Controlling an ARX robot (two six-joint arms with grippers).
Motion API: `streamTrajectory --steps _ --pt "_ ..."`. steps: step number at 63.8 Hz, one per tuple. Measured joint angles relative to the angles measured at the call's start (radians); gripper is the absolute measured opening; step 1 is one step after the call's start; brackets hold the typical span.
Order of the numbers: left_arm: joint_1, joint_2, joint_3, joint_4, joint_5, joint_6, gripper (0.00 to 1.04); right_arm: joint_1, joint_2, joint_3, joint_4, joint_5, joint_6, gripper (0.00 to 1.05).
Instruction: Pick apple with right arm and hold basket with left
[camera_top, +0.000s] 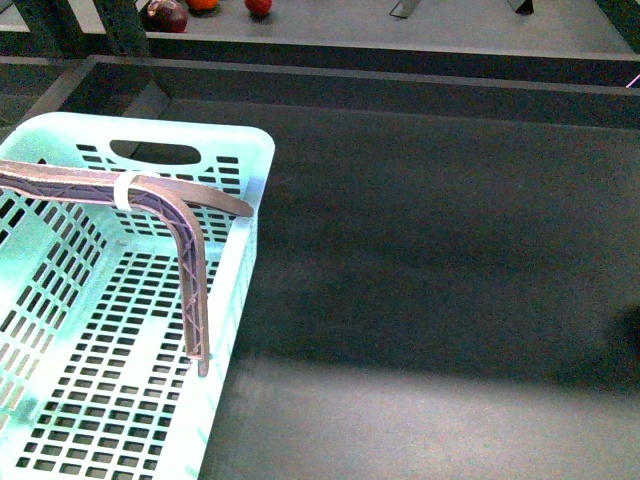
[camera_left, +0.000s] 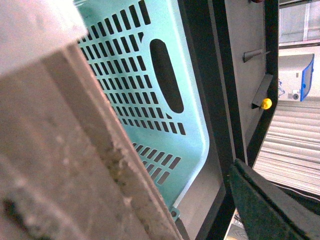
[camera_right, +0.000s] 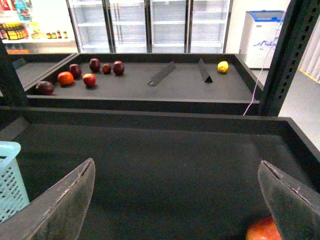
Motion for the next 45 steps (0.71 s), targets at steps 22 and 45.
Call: streamTrajectory --steps 22,45 --pt "-0.042 -0.026 0.009 -0.003 0.018 -0.089 0.07 0.000 0.000 0.000 0.000 0.000 0.000 0.96" --pt "-0.200 -0.201 0.071 -0.135 0.025 0.013 0.07 0.000 0.000 0.000 0.000 0.000 0.000 0.96"
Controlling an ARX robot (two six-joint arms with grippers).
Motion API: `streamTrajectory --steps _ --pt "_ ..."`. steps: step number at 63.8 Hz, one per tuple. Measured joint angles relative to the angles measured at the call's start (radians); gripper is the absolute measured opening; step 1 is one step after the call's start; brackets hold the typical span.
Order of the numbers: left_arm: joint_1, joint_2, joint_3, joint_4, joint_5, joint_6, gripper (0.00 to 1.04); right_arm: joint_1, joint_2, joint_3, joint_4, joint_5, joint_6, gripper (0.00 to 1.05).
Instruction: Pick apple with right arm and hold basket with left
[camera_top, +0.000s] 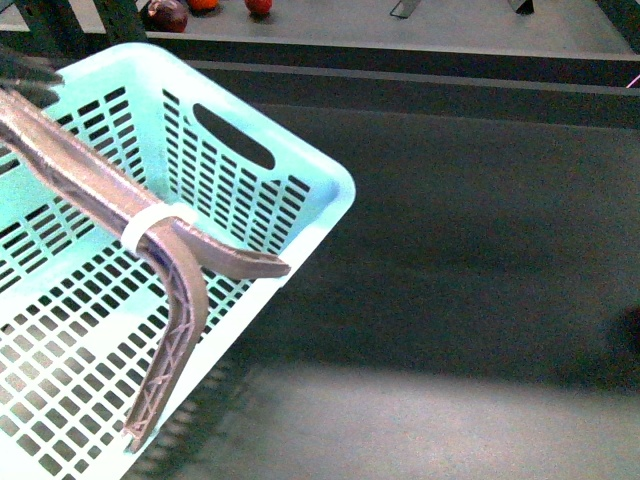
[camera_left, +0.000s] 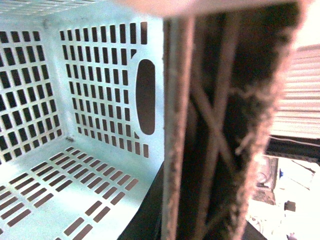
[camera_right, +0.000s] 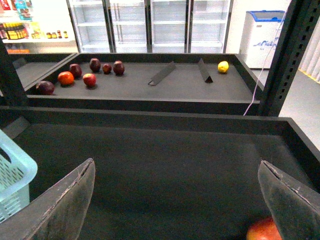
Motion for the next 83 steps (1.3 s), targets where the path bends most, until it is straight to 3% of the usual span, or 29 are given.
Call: streamTrajectory --steps 21,39,70,76,80,83 --pt "-0.250 -0.027 0.122 -0.056 -0.034 0.007 0.07 0.000 0.000 0.000 0.000 0.000 0.000 0.96" --pt "-0.381 -0.027 0.164 -0.064 -0.064 0.008 0.07 0.000 0.000 0.000 0.000 0.000 0.000 0.96" --pt "-0.402 -0.027 0.170 -0.064 -0.077 0.008 0.07 0.000 0.000 0.000 0.000 0.000 0.000 0.96" --pt "-0.402 -0.027 0.170 -0.064 -0.072 0.008 0.07 0.027 0.146 0.103 -0.264 0.127 0.095 0.96" --pt "-0.404 -0.027 0.172 -0.064 -0.069 0.008 0.07 0.010 0.259 0.145 -0.385 0.119 0.133 0.96" --pt "-0.404 -0.027 0.172 -0.064 -0.065 0.010 0.07 -0.013 0.312 0.143 -0.387 0.080 0.142 0.96"
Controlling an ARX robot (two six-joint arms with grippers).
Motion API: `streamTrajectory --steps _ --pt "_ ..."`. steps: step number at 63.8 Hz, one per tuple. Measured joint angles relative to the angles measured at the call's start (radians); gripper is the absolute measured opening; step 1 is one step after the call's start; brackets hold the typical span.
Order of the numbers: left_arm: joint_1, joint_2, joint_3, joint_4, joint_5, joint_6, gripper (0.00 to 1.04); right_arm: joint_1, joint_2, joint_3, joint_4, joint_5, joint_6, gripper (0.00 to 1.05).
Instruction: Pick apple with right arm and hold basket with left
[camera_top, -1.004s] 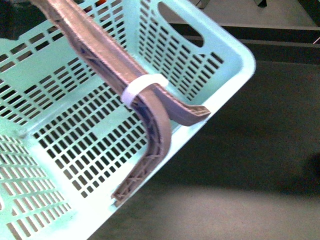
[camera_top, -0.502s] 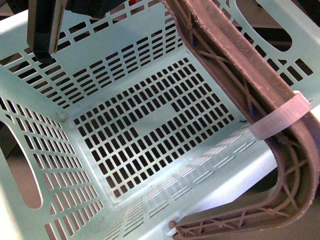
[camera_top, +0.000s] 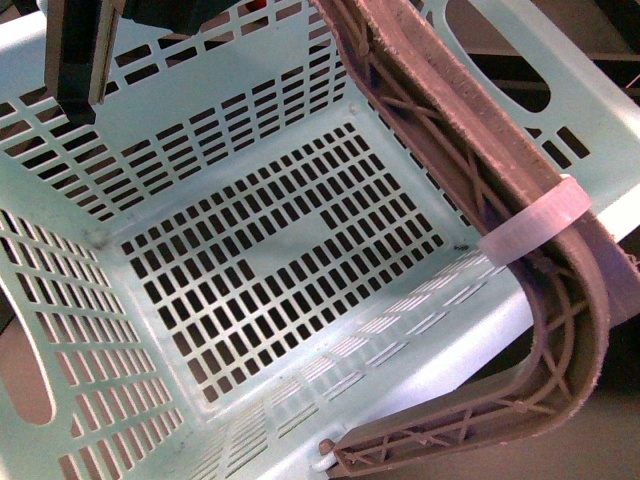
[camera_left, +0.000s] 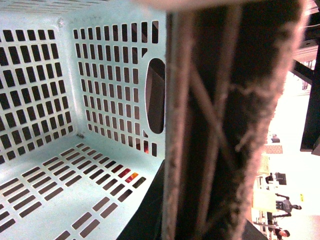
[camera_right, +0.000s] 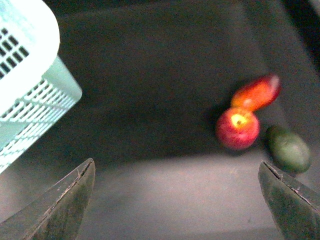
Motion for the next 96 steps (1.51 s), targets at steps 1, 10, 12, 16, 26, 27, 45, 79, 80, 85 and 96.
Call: streamTrajectory --steps 1,10,12,16,26,27,45,79,80,85,96 --pt "0.000 0.000 0.000 0.000 0.002 0.000 0.07 -0.008 0.013 0.000 0.005 -0.010 0.000 0.96" --pt "0.000 0.001 0.000 0.000 -0.001 -0.001 0.07 -0.150 0.219 0.002 0.186 -0.137 -0.032 0.96" --pt "0.000 0.001 0.000 0.000 -0.002 0.000 0.07 -0.176 0.269 0.003 0.231 -0.153 -0.047 0.96" --pt "0.000 0.001 0.000 0.000 -0.004 0.001 0.07 -0.238 0.413 0.013 0.352 -0.189 -0.071 0.96" --pt "0.000 0.001 0.000 0.000 -0.005 0.001 0.07 -0.347 0.893 0.087 0.713 -0.207 -0.120 0.96" --pt "0.000 0.001 0.000 0.000 -0.005 0.001 0.07 -0.351 0.929 0.095 0.737 -0.204 -0.123 0.96" --pt "0.000 0.001 0.000 0.000 -0.002 0.000 0.07 -0.389 1.589 0.258 1.058 -0.085 -0.138 0.96" --pt "0.000 0.001 0.000 0.000 -0.001 0.000 0.07 -0.411 1.942 0.486 1.070 0.006 -0.139 0.96" --pt "0.000 0.001 0.000 0.000 -0.001 0.000 0.07 -0.411 1.946 0.490 1.070 0.008 -0.140 0.96" --pt "0.000 0.001 0.000 0.000 -0.001 0.000 0.07 -0.411 1.969 0.519 1.060 0.009 -0.139 0.96" --pt "0.000 0.001 0.000 0.000 -0.005 0.001 0.07 -0.404 2.005 0.572 1.029 -0.006 -0.118 0.96"
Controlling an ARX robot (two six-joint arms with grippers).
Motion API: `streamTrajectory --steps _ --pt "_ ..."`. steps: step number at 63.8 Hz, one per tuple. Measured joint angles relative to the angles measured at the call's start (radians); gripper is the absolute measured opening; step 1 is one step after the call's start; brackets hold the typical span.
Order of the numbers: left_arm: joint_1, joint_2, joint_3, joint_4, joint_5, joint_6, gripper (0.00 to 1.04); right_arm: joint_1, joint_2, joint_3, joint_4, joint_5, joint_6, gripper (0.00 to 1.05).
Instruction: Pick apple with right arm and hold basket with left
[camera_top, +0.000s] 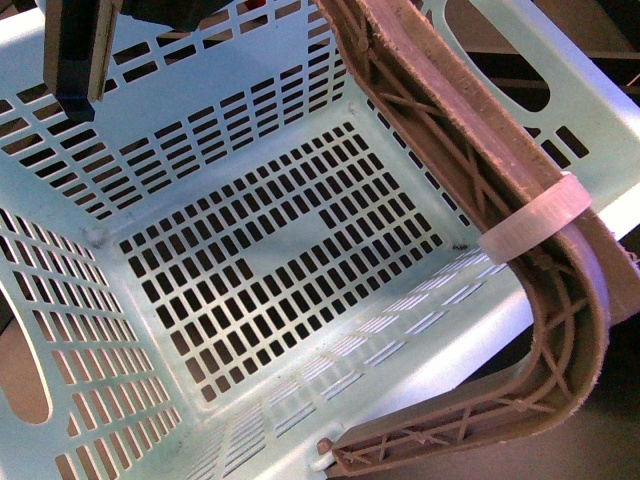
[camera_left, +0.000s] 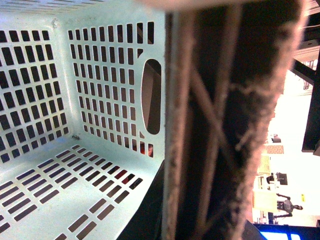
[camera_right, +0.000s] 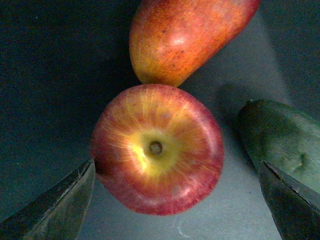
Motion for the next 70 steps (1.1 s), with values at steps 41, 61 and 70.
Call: streamTrajectory --steps 41,61,70 --pt "0.000 0.000 0.000 0.000 0.002 0.000 0.07 0.047 0.106 0.117 -0.068 0.043 0.052 0.87" --pt "0.000 0.000 0.000 0.000 0.001 0.000 0.07 0.042 0.042 0.029 -0.027 -0.005 0.026 0.80" --pt "0.000 0.000 0.000 0.000 0.002 0.000 0.07 0.043 -0.112 -0.066 -0.009 -0.071 -0.016 0.80"
